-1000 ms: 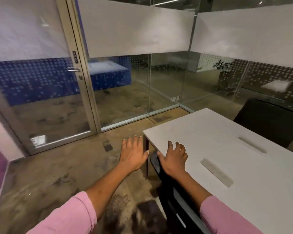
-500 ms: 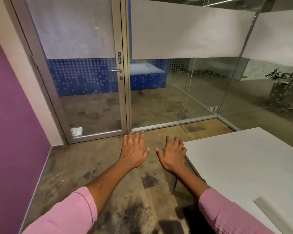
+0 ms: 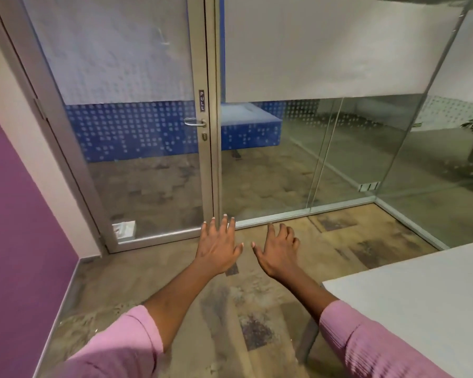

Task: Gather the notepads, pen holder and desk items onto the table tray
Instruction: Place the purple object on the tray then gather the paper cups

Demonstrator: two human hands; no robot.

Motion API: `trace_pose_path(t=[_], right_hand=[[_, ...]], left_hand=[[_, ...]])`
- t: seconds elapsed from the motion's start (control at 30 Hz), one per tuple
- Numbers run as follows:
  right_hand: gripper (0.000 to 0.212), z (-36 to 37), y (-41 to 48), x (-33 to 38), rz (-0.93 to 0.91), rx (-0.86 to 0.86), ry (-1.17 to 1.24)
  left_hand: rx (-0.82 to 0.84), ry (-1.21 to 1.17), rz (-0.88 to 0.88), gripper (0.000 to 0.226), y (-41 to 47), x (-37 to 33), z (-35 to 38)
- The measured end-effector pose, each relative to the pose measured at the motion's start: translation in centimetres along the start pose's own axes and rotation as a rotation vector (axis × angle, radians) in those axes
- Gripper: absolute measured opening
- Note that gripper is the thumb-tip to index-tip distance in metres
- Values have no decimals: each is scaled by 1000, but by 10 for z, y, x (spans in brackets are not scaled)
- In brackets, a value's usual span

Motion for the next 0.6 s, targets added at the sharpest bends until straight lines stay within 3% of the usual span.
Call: trace_pose_path(t=[0.37, 0.6], right_hand=[[77, 64, 197, 0, 164, -42, -19], [76, 66, 305, -40, 352, -144, -29]], left_hand=[[-41, -82, 148, 78, 232, 60, 67], [-82, -114, 333, 76, 386, 34, 76]])
Point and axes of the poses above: each hand's wrist, its own y-axis towards the middle knuckle, its own z-axis out of the palm, x = y × z, the point moved 3 cm from there along y, towards the middle knuckle, and after that the axes turned 6 degrees about -x, right-handed, at the moved point
